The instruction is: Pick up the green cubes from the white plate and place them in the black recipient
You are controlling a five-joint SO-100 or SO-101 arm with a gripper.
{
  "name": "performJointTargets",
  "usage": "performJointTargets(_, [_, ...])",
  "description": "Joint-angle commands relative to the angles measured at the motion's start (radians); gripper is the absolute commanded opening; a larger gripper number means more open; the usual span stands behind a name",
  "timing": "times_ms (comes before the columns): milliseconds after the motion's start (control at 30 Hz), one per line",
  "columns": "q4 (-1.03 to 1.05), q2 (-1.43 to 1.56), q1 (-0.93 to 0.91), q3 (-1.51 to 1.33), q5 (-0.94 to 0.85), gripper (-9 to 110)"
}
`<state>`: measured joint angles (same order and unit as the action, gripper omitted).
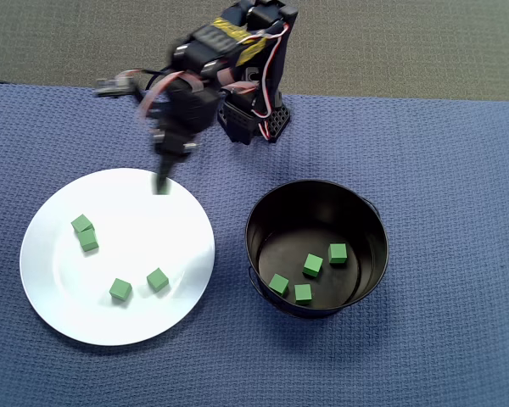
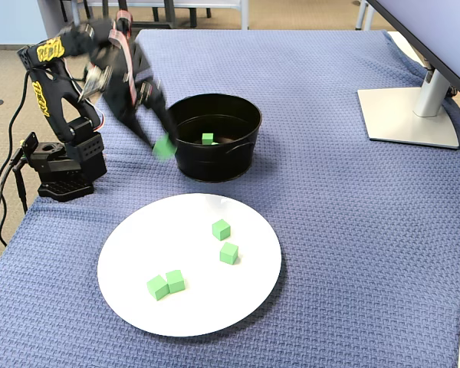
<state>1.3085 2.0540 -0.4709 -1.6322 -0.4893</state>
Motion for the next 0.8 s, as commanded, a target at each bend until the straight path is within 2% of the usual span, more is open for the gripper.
performJointTargets(0, [0.072,0.140,0.298,0.017,0.235,0])
performJointTargets(167, [0.000,0.183,0.640,-0.115,0.328,0])
performJointTargets(367, [-0.161,0.120,0.710,-0.256,0.362,1])
performJointTargets(433, [-0.172,0.118,0.715,-0.281,0.296,28])
performJointTargets(500, [-0.167,0.135,0.712,-0.288,0.262,41])
performJointTargets(600, [-0.163,0.155,0.687,-0.276,0.232,48])
performJointTargets(767, [-0.115,0.173,0.577,-0.202,0.161,49])
